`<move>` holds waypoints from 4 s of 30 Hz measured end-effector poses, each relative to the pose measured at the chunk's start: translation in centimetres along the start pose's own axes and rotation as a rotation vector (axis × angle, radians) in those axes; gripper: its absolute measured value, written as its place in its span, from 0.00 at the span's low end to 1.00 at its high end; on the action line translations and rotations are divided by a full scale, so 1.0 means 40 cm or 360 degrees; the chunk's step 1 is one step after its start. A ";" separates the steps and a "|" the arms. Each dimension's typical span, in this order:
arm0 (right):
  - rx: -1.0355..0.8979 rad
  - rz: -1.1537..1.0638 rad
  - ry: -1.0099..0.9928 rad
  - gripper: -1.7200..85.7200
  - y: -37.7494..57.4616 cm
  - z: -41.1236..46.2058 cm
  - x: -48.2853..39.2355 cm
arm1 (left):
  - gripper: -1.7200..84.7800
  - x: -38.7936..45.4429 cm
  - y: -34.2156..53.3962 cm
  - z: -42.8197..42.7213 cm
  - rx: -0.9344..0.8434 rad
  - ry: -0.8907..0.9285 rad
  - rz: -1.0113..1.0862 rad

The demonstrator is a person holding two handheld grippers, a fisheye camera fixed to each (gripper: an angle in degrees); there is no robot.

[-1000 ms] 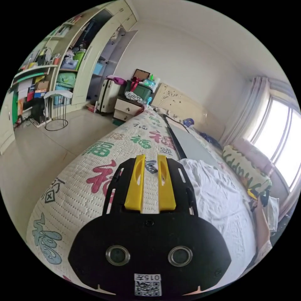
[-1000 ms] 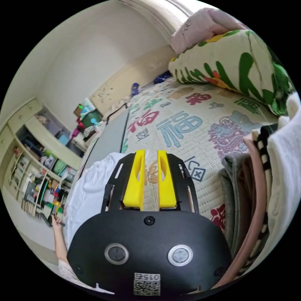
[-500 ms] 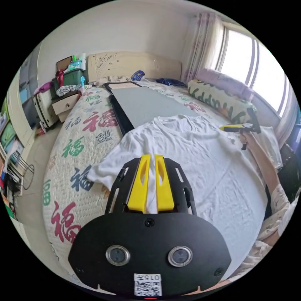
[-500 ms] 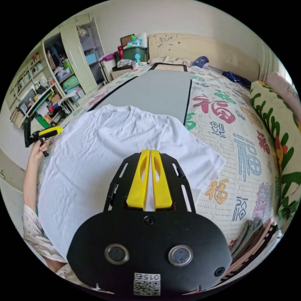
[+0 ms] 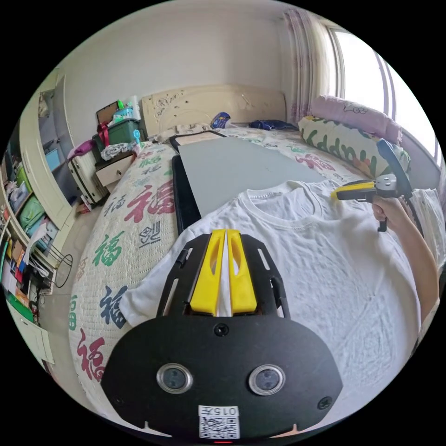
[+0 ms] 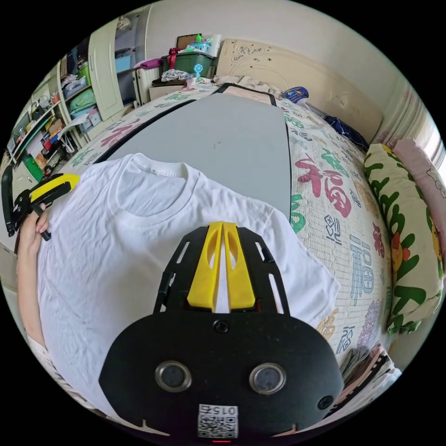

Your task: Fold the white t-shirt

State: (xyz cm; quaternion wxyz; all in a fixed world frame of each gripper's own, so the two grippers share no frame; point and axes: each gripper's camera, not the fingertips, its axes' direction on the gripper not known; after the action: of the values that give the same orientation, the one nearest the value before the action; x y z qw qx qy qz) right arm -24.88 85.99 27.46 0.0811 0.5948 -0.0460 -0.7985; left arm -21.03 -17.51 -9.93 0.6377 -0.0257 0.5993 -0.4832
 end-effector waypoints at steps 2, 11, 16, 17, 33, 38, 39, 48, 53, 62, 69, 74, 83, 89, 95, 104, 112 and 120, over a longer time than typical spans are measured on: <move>-0.0003 0.0023 0.0034 0.01 -0.015 0.028 -0.012 | 0.02 0.003 -0.011 0.035 -0.0091 -0.0002 -0.0012; -0.0030 -0.0013 0.0272 0.01 -0.042 0.132 -0.071 | 0.01 -0.020 -0.025 0.083 -0.0162 0.0097 -0.0067; -0.0022 0.0075 0.0099 0.01 -0.037 0.144 -0.013 | 0.01 -0.040 -0.023 0.097 -0.0161 0.0115 -0.0114; -0.0019 0.0106 0.0031 0.01 -0.033 0.144 0.009 | 0.01 -0.049 -0.020 0.099 -0.0154 0.0094 -0.0148; 0.0000 0.0175 -0.0139 0.01 0.030 0.119 0.031 | 0.01 -0.080 0.030 0.146 -0.0158 -0.0046 -0.0108; -0.0002 0.0120 -0.0027 0.01 0.055 0.086 -0.029 | 0.01 -0.081 0.063 0.162 -0.0160 -0.0173 -0.0035; -0.0003 0.0113 -0.0014 0.01 0.057 0.081 -0.036 | 0.01 -0.085 0.068 0.163 -0.0160 -0.0175 -0.0034; 0.0006 0.0140 -0.0107 0.01 0.118 -0.015 -0.040 | 0.01 -0.203 0.141 0.173 -0.0154 -0.0087 -0.0075; 0.0002 0.0172 -0.0152 0.01 0.160 -0.095 -0.040 | 0.02 -0.264 0.195 0.161 -0.0131 -0.0076 -0.0030; 0.0248 0.0114 -0.0356 0.01 0.557 -0.576 0.036 | 0.13 -0.379 0.470 -0.219 0.0076 0.0177 0.0108; 0.0410 -0.0192 -0.0933 0.09 1.207 -0.998 -0.028 | 0.15 -0.422 0.982 -0.490 0.0303 0.0682 -0.0020; 0.0456 -0.0198 -0.1071 0.14 1.675 -1.182 -0.044 | 0.19 -0.424 1.352 -0.556 0.0353 0.0419 -0.0308; 0.0445 0.0132 -0.1064 0.14 1.980 -1.200 -0.038 | 0.15 -0.484 1.501 -0.502 0.0397 0.0423 -0.0499; 0.0459 0.0093 -0.1037 0.08 1.999 -1.281 -0.105 | 0.11 -0.540 1.564 -0.467 0.0443 0.0453 -0.0540; 0.0476 0.0042 -0.0963 0.02 1.974 -1.361 -0.169 | 0.02 -0.600 1.636 -0.465 0.0518 0.0388 -0.0545; 0.0594 0.0176 -0.0907 0.01 1.957 -1.461 -0.216 | 0.01 -0.645 1.709 -0.394 0.0539 0.0356 -0.0522; 0.0575 0.0206 -0.0703 0.01 1.883 -1.517 -0.319 | 0.01 -0.675 1.776 -0.281 0.0518 0.0425 -0.0551; 0.0750 0.0339 -0.0014 0.01 1.800 -1.743 -0.345 | 0.01 -0.703 1.842 -0.256 0.0516 0.0392 -0.0575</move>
State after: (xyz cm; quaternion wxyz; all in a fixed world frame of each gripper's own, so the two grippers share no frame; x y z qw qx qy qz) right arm 51.11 19.40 32.58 0.0238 0.5854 -0.2936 -0.7553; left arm 19.25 45.46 -37.08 0.4594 0.0293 0.5728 -0.6782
